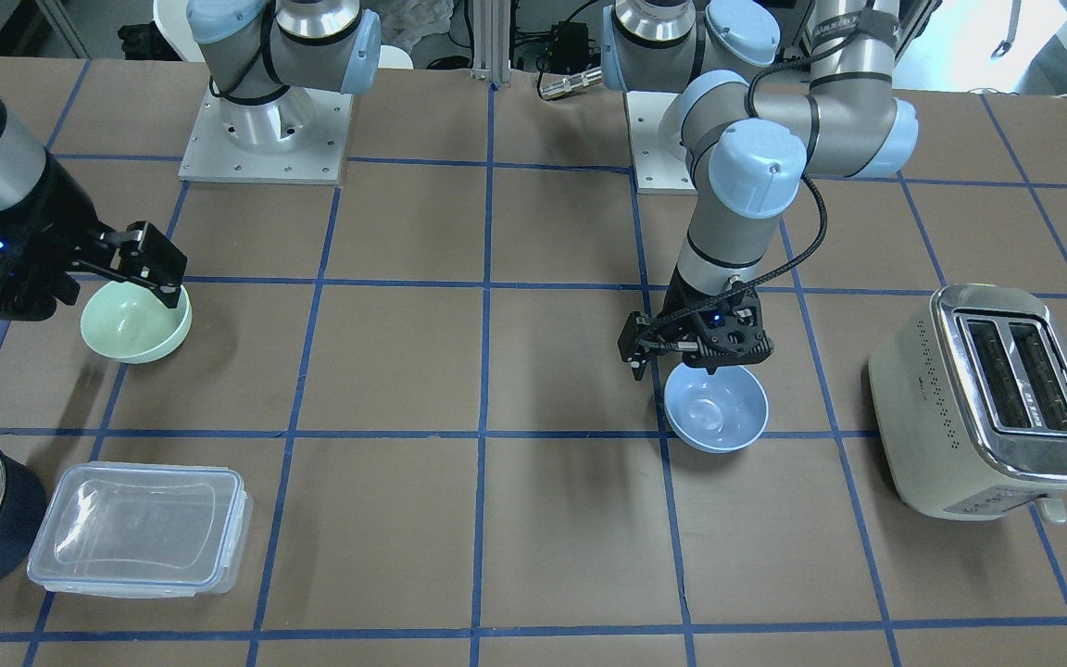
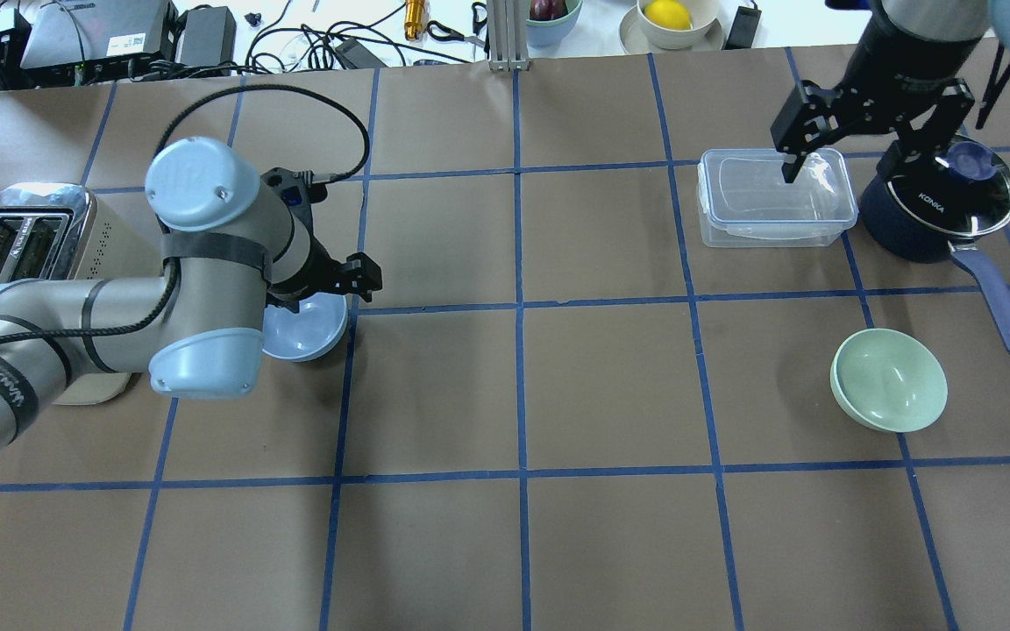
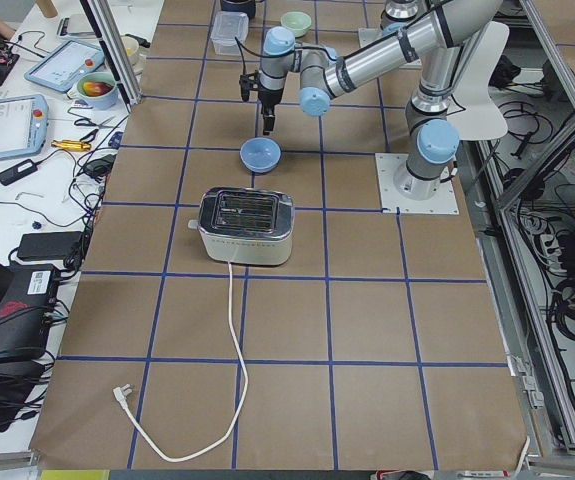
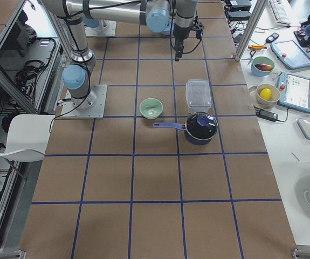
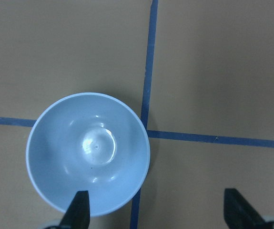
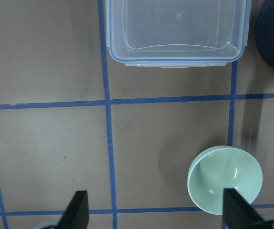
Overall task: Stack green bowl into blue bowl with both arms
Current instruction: 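Lower left gripper onto blue bowl while right gripper moves toward green bowl, then grasp blue bowl rim with left gripper while right gripper grasps green bowl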
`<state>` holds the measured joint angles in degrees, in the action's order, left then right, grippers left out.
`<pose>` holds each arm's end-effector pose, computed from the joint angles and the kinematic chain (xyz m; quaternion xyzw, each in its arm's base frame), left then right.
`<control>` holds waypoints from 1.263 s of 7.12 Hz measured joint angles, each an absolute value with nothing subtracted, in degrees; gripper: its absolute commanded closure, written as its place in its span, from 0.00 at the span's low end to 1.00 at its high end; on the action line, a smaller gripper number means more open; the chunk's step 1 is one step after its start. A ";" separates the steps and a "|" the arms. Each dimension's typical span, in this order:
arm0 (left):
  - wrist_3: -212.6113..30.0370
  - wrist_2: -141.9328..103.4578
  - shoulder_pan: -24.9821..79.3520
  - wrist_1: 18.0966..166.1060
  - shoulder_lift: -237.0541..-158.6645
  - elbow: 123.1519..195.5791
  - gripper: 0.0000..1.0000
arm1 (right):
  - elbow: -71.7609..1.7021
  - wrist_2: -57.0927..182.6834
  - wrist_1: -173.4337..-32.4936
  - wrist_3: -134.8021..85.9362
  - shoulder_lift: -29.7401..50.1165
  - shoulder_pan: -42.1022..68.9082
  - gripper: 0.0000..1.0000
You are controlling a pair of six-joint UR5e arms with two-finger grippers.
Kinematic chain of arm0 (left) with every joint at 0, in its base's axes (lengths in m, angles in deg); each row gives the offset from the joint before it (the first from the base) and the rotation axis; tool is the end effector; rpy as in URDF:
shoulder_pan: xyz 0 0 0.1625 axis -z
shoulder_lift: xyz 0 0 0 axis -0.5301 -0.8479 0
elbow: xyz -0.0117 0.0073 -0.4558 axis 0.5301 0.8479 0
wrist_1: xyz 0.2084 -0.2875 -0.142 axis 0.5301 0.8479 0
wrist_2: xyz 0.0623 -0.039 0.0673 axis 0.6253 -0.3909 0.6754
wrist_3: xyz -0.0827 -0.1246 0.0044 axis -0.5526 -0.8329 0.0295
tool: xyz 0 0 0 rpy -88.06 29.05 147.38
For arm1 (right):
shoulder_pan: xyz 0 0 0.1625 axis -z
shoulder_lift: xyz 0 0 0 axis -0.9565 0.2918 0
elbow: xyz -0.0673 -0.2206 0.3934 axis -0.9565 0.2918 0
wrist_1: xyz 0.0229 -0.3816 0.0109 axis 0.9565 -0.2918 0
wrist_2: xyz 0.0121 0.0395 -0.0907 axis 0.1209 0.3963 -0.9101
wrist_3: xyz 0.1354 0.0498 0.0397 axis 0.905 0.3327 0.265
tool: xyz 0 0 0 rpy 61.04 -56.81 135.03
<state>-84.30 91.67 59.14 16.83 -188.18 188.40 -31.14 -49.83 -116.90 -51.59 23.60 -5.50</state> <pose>-0.1445 -0.4726 0.2497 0.0569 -0.9952 0.0785 0.0115 0.0329 -0.5132 0.4212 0.0072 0.9990 0.0432 0.0119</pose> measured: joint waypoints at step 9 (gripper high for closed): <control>-93.93 92.93 67.96 14.00 -194.58 182.50 1.00 | -61.20 -53.52 -147.28 -77.97 20.11 15.95 0.64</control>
<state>-93.93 92.93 67.96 14.00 -194.58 182.50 -61.20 -53.52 -147.28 -77.97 20.11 15.95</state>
